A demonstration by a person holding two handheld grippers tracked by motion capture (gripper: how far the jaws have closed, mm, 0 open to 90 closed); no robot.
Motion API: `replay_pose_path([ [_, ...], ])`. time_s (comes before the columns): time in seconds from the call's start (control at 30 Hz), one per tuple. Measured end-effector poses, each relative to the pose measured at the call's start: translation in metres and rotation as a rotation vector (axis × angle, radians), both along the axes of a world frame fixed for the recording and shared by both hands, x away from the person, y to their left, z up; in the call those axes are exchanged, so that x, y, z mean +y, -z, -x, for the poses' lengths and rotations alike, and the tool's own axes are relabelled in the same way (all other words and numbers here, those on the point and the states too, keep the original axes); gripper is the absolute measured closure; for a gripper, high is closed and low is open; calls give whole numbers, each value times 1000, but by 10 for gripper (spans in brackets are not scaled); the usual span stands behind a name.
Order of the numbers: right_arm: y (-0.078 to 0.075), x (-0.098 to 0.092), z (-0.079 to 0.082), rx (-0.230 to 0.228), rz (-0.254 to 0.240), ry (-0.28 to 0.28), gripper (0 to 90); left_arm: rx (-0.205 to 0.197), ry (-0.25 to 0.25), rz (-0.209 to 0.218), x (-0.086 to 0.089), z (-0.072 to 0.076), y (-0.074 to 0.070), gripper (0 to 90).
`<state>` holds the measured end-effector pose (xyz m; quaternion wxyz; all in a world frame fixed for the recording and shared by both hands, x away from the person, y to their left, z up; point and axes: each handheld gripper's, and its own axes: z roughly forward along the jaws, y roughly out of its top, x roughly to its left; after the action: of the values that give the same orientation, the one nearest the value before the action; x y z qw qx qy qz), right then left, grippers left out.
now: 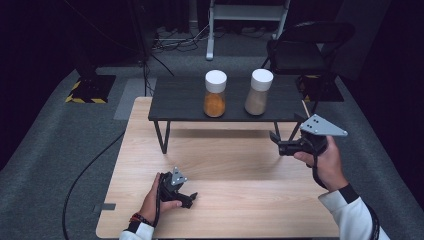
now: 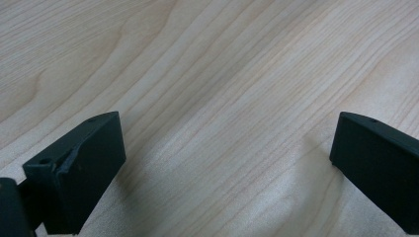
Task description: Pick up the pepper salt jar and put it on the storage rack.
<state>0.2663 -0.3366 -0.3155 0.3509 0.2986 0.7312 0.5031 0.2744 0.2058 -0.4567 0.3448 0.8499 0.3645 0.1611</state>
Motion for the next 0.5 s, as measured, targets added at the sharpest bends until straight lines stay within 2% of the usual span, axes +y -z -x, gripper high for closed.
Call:
replay_pose_path([
  [0.2,10,2,3,13,27,-9,4,0,0,0,0,0,0,4],
  [0.5,36,-1,10,53,54,-11,4,0,-1,0,0,0,0,5],
])
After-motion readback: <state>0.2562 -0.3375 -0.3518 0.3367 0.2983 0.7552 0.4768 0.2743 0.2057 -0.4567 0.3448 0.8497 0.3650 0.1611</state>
